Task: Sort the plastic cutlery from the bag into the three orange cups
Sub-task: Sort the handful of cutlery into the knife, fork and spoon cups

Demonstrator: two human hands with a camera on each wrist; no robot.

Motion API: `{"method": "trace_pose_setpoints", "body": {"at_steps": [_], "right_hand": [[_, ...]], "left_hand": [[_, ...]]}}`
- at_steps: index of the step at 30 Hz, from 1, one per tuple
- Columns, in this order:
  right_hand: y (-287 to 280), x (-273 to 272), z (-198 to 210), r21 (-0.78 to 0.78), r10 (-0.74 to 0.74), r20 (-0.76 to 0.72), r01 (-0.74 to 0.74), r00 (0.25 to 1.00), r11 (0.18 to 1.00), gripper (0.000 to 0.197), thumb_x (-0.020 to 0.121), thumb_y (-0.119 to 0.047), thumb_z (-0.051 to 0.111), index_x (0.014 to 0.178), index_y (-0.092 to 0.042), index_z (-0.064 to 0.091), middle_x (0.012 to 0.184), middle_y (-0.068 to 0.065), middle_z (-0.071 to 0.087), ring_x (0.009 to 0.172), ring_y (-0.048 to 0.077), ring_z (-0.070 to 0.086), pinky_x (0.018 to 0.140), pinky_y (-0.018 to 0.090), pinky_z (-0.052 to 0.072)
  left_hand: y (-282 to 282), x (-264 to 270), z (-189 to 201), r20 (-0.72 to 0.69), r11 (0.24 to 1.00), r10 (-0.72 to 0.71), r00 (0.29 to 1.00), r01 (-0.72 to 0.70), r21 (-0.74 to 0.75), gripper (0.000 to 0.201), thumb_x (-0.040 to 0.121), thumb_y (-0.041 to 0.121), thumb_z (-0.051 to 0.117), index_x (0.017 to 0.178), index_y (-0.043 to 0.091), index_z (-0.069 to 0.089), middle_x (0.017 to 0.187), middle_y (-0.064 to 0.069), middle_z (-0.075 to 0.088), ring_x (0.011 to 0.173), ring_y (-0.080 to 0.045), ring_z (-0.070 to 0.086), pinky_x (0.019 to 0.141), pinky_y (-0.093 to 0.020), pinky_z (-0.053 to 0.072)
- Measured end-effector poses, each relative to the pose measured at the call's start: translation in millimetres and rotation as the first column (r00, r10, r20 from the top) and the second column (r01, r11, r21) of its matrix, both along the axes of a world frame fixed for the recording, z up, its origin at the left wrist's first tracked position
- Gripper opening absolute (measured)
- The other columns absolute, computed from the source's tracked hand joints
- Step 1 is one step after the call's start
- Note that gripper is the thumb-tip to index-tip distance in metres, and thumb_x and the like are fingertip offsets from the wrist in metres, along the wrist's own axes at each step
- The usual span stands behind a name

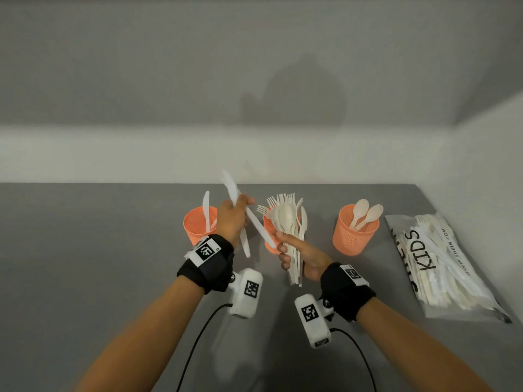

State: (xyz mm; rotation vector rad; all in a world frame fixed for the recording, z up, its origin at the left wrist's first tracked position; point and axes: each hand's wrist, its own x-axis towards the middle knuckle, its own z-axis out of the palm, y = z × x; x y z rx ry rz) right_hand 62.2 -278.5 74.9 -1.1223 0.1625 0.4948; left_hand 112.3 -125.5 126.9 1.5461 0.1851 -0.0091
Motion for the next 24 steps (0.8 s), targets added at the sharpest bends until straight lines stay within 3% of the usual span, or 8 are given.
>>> {"method": "trace_pose_setpoints", "body": {"at_steps": [2, 4, 7, 11, 16, 18, 20, 24], "right_hand": [[-2, -1, -6, 0.042, 0.012, -0.033, -0.011, 0.999, 0.999, 0.028, 0.085, -0.023, 0.06, 0.113, -0.019, 0.056, 0.054, -0.007, 0.045, 0.041, 0.004, 0.039, 0.044, 0.016, 0.038], [-1, -3, -10, 0.076, 0.033, -0.057, -0.029, 0.998, 0.997, 0.04, 0.076, -0.021, 0.057, 0.116, -0.017, 0.056, 0.054, -0.006, 0.045, 0.041, 0.004, 0.038, 0.042, 0.017, 0.037], [1, -3, -10, 0.109, 0.087, -0.055, -0.081, 0.995, 0.991, 0.045, 0.072, -0.019, 0.051, 0.116, -0.015, 0.057, 0.054, -0.005, 0.044, 0.04, 0.004, 0.037, 0.041, 0.017, 0.037], [5, -2, -4, 0.101, 0.142, -0.042, -0.137, 0.989, 0.985, 0.04, 0.075, -0.019, 0.05, 0.114, -0.019, 0.058, 0.054, -0.005, 0.047, 0.042, 0.004, 0.04, 0.044, 0.017, 0.038], [7, -3, -1, -0.067, 0.198, -0.001, -0.198, 0.98, 0.978, 0.042, 0.074, -0.021, 0.054, 0.115, -0.024, 0.059, 0.058, -0.005, 0.05, 0.05, 0.006, 0.045, 0.052, 0.019, 0.042], [8, -2, -3, -0.121, 0.185, 0.002, -0.183, 0.983, 0.976, 0.052, 0.072, -0.019, 0.055, 0.124, -0.015, 0.055, 0.06, -0.003, 0.051, 0.051, 0.007, 0.047, 0.052, 0.02, 0.044], [9, -2, -7, -0.152, 0.158, -0.003, -0.156, 0.987, 0.976, 0.059, 0.071, -0.017, 0.056, 0.128, -0.004, 0.05, 0.06, -0.002, 0.053, 0.051, 0.008, 0.049, 0.053, 0.021, 0.045], [6, -2, -8, -0.079, 0.107, 0.008, -0.106, 0.994, 0.991, 0.031, 0.076, -0.015, 0.057, 0.107, -0.014, 0.057, 0.062, 0.0, 0.049, 0.048, 0.007, 0.047, 0.052, 0.019, 0.045]], "left_hand": [[6, 3, 6, 0.027, 0.998, 0.038, 0.999, -0.036, -0.057, 0.034, 0.1, 0.024, 0.038, 0.07, 0.012, 0.05, 0.057, -0.004, 0.047, 0.051, -0.016, 0.048, 0.056, -0.027, 0.045], [8, 4, 9, 0.046, 0.995, 0.028, 0.999, -0.023, -0.102, 0.031, 0.1, 0.027, 0.037, 0.076, 0.012, 0.049, 0.054, -0.003, 0.046, 0.045, -0.014, 0.052, 0.053, -0.026, 0.05], [7, 3, 7, 0.092, 0.996, -0.074, 0.993, 0.069, 0.062, 0.016, 0.097, 0.024, 0.048, 0.089, 0.011, 0.055, 0.05, 0.003, 0.039, 0.034, -0.005, 0.039, 0.037, -0.016, 0.039], [1, 2, -2, 0.054, 0.957, -0.203, 0.978, 0.186, 0.221, 0.007, 0.088, 0.015, 0.062, 0.082, 0.01, 0.06, 0.036, 0.015, 0.048, 0.031, 0.003, 0.043, 0.036, -0.005, 0.03], [-9, 7, -8, 0.033, 0.926, -0.123, 0.992, 0.103, 0.364, 0.034, 0.082, 0.03, 0.069, 0.059, 0.012, 0.052, 0.046, 0.005, 0.044, 0.028, -0.001, 0.039, 0.037, -0.013, 0.03], [-9, 10, -10, 0.004, 0.899, -0.116, 0.993, 0.104, 0.425, 0.04, 0.08, 0.033, 0.069, 0.052, 0.016, 0.047, 0.047, 0.004, 0.047, 0.036, -0.003, 0.044, 0.043, -0.017, 0.034], [-8, 11, -10, -0.006, 0.869, -0.144, 0.99, 0.129, 0.478, 0.038, 0.082, 0.026, 0.065, 0.051, 0.016, 0.045, 0.05, 0.001, 0.047, 0.047, -0.014, 0.046, 0.05, -0.023, 0.037], [-6, 12, -3, 0.105, 0.87, -0.094, 0.99, 0.03, 0.492, 0.026, 0.086, 0.017, 0.055, 0.063, 0.012, 0.045, 0.056, -0.001, 0.042, 0.052, -0.017, 0.038, 0.052, -0.027, 0.032]]}}
